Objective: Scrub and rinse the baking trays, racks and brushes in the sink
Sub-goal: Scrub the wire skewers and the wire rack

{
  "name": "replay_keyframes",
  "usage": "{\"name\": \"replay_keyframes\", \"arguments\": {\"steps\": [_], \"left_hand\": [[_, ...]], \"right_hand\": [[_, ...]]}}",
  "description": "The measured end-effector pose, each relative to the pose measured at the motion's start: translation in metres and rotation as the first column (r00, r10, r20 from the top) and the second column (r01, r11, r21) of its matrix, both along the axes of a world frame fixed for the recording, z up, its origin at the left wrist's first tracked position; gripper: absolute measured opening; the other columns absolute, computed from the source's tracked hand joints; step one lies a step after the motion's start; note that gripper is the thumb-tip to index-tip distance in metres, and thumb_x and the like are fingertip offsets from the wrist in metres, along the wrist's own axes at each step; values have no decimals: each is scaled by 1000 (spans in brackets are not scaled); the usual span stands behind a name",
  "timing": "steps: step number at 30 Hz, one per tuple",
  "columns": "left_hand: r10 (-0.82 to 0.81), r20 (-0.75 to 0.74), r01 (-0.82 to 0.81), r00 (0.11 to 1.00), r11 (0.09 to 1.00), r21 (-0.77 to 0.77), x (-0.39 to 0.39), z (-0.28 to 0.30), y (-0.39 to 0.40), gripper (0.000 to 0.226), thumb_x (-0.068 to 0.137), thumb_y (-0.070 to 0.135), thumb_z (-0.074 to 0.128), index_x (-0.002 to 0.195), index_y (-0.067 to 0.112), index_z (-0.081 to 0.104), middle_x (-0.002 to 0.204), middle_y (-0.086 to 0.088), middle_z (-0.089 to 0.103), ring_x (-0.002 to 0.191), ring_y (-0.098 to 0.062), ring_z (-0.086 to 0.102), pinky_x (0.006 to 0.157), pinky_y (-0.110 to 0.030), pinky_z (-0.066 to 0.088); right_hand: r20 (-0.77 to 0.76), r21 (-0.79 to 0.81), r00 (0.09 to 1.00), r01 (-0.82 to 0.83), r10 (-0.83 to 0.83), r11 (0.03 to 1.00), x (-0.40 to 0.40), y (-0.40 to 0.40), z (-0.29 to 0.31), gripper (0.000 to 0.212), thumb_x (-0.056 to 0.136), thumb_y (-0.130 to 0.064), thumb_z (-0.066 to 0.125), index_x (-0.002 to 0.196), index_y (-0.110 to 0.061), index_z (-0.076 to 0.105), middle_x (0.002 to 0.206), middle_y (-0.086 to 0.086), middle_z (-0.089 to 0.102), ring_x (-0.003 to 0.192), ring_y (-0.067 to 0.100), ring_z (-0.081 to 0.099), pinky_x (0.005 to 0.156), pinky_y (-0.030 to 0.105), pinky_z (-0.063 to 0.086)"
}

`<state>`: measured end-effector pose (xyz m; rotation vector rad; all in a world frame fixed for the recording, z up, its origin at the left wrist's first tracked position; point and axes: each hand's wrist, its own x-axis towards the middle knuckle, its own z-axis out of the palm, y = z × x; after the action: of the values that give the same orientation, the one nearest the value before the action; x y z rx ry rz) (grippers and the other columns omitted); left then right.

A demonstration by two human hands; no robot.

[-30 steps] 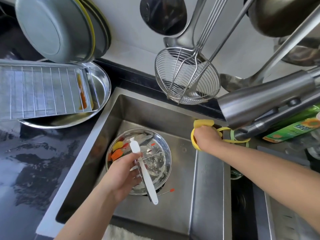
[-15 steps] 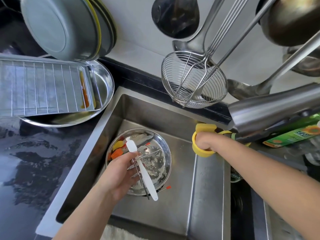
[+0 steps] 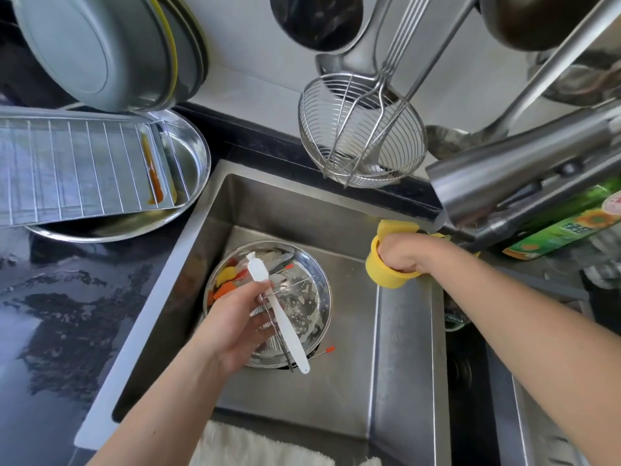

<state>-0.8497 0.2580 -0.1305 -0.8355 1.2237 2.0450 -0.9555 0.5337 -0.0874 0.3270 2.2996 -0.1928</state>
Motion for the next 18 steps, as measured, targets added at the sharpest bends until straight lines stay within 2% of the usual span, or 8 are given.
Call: {"name": "replay_keyframes", "arguments": {"steps": [3,5,6,7,9,12,15,18], "left_hand": [[-5,-18,5,1000,1000,5,-2,0,2,19,100,20,62,89,16,76,88,-7,67,86,-27,63,89,-44,46],[-20,-43,21,999,1000,4,-8,-5,5,15,99,21,62,92,16,74,86,-5,67,84,-27,64,88,-44,48],[-31,-61,31,998,999,7,-13,-9,7,12,100,21,62,92,15,70,84,-5,66,81,-26,64,85,-43,49],[-46,-81,47,996,999,17,-18,-13,10,11,100,20,60,91,16,65,79,-3,66,77,-24,65,82,-42,50],[-72,-127,77,989,997,32,-29,-21,15,18,101,21,58,85,18,54,71,1,64,73,-22,63,84,-42,51],[-61,-212,66,975,998,18,-34,-32,16,18,102,21,57,84,17,54,70,1,61,78,-24,61,87,-45,48],[-56,-297,52,953,998,-21,-29,-31,14,11,102,21,58,95,16,66,76,1,65,87,-24,66,92,-46,48],[-47,-401,11,915,996,-90,-25,-27,15,11,100,21,61,100,14,70,71,2,65,73,-19,69,89,-44,53]], "right_hand": [[-27,-196,983,173,-181,965,-1,11,2,22,90,4,52,72,-9,56,63,6,62,59,18,61,59,24,53],[11,-353,941,319,-338,879,4,20,4,11,91,2,56,86,-3,65,80,11,69,80,24,70,82,38,61],[31,-389,922,367,-386,845,7,24,5,9,95,-3,59,97,-3,68,91,12,70,91,23,69,92,38,59],[41,-429,911,388,-411,816,9,26,4,11,97,-6,61,104,-3,69,98,11,71,95,21,68,94,35,57],[23,-479,915,364,-403,799,13,29,-2,14,98,-4,61,108,-3,71,100,11,70,90,17,67,85,27,57],[-145,-385,936,245,-320,890,20,19,-14,18,95,2,63,107,-5,74,97,13,71,87,19,65,78,26,55],[-298,-226,933,138,-203,964,23,12,-23,21,90,-2,69,99,-18,79,91,3,72,94,21,69,92,33,57],[-376,-240,902,129,-214,962,30,4,-23,23,88,1,69,96,-18,77,85,0,72,92,21,70,94,36,58]]}}
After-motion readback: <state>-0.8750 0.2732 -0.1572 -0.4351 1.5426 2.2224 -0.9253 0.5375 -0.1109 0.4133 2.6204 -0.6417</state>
